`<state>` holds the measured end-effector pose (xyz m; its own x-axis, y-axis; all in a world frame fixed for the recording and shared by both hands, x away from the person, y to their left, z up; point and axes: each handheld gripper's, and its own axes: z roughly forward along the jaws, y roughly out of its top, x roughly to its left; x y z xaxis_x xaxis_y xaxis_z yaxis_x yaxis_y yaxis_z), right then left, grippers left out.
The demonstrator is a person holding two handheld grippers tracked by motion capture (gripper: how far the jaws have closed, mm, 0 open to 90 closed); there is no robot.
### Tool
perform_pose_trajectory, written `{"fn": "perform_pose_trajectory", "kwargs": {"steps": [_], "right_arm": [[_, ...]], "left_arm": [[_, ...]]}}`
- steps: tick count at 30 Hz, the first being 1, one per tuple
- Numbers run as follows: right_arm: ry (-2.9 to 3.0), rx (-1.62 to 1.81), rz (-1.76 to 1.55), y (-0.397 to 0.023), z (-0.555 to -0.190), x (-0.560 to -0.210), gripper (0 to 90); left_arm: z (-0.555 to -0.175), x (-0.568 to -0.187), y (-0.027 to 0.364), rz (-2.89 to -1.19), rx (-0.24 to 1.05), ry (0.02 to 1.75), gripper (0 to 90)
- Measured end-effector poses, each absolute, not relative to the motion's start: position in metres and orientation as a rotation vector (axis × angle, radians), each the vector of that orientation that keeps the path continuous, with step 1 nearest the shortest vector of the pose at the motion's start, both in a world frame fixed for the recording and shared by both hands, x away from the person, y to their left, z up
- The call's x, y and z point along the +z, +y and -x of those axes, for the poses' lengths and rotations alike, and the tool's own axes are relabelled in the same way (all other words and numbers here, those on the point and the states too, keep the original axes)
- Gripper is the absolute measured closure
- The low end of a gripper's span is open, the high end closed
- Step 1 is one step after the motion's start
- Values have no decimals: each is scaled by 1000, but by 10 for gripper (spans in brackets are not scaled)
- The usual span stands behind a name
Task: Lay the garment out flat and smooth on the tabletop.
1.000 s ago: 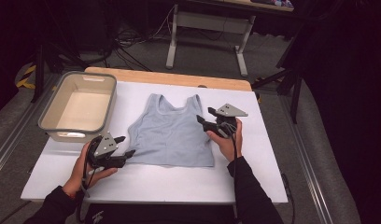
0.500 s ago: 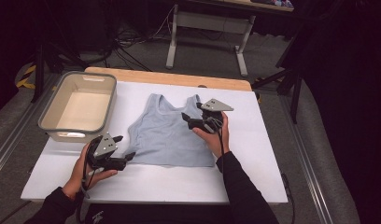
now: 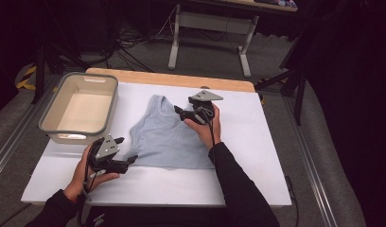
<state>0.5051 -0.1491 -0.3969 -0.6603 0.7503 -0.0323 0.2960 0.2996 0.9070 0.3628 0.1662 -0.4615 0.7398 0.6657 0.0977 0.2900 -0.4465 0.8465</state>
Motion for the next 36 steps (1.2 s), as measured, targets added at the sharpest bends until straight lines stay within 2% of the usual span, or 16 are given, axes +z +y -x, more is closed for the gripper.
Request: {"fn": "perform_pose_trajectory", "kwargs": {"steps": [7, 14, 20, 26, 31, 36], "right_arm": [[2169, 1320, -947, -129, -523, -396, 331], [2266, 1214, -883, -85, -538, -397, 386], [2379, 1140, -882, -59, -547, -417, 405], [2412, 1094, -912, -49, -560, -429, 395], [2453, 1067, -949, -38, -568, -441, 386], [2471, 1001, -993, -31, -576, -449, 375]], "left_arm": [[-365, -464, 165, -2062, 514, 727, 200], [-367, -466, 164, -2075, 515, 770, 204], [-376, -472, 162, -2123, 452, 840, 257], [-379, -474, 156, -2159, 400, 852, 341], [-383, -475, 158, -2158, 274, 861, 463], [-381, -473, 157, -2184, 243, 821, 603]]}}
